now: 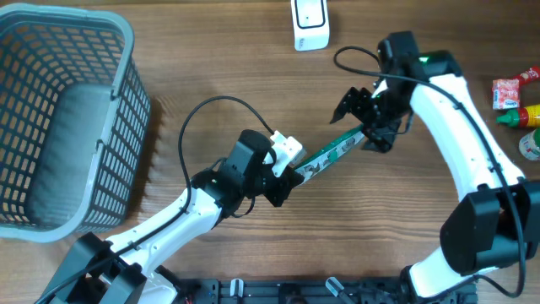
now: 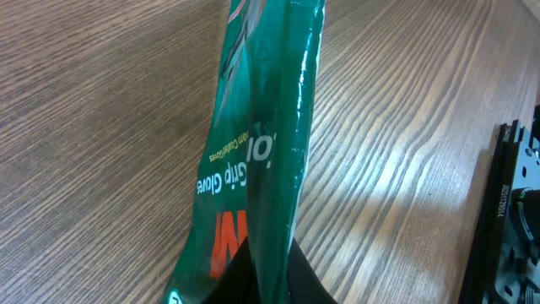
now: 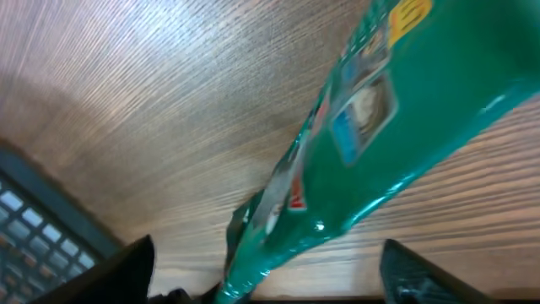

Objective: Scan the item barcode
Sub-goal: 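Release the right gripper and regrasp the bag near its middle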

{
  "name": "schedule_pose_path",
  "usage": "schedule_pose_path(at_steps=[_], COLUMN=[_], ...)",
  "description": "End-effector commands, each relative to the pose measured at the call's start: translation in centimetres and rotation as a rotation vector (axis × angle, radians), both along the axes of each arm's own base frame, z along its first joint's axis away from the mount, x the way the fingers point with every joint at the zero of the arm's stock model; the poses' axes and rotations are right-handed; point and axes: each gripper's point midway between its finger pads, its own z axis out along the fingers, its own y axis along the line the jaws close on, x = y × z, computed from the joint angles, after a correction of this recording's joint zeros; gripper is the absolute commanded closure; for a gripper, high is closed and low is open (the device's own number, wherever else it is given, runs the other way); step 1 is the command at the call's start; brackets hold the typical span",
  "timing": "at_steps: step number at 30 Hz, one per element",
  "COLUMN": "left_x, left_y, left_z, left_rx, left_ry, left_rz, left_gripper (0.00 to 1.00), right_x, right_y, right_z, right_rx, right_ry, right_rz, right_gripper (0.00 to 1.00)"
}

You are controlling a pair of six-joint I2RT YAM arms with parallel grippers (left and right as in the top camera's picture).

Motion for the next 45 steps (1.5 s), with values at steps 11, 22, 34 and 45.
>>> schedule_pose_path(at_steps=[11, 22, 34, 45], left_x=[0.2, 0.2, -0.1, -2.0], left_y=[-0.3, -0.2, 1.9, 4.8], left_z=[1.3, 1.2, 5.4, 9.1], left_rx=[-0.030, -0.034, -0.049, -0.082], left_ry=[-0.016, 0.008, -0.038, -0.040], left_rz=[-0.004, 0.014, 0.135, 0.252], left_gripper=[0.96, 0.00, 0.00, 0.00], right_x=[-0.3, -1.9, -4.4, 1.1], right_y=[1.5, 0.4, -4.5, -2.1], right_z=[-6.1, -4.8, -0.5, 1.7], right_rx=[-0.082, 0.055, 0.238, 0.523], right_ry=[0.169, 0.354, 0.822, 0.981], right_rz=[-0.057, -0.223, -0.785, -1.104], right_gripper=[0.52, 0.96, 0.95, 0.96])
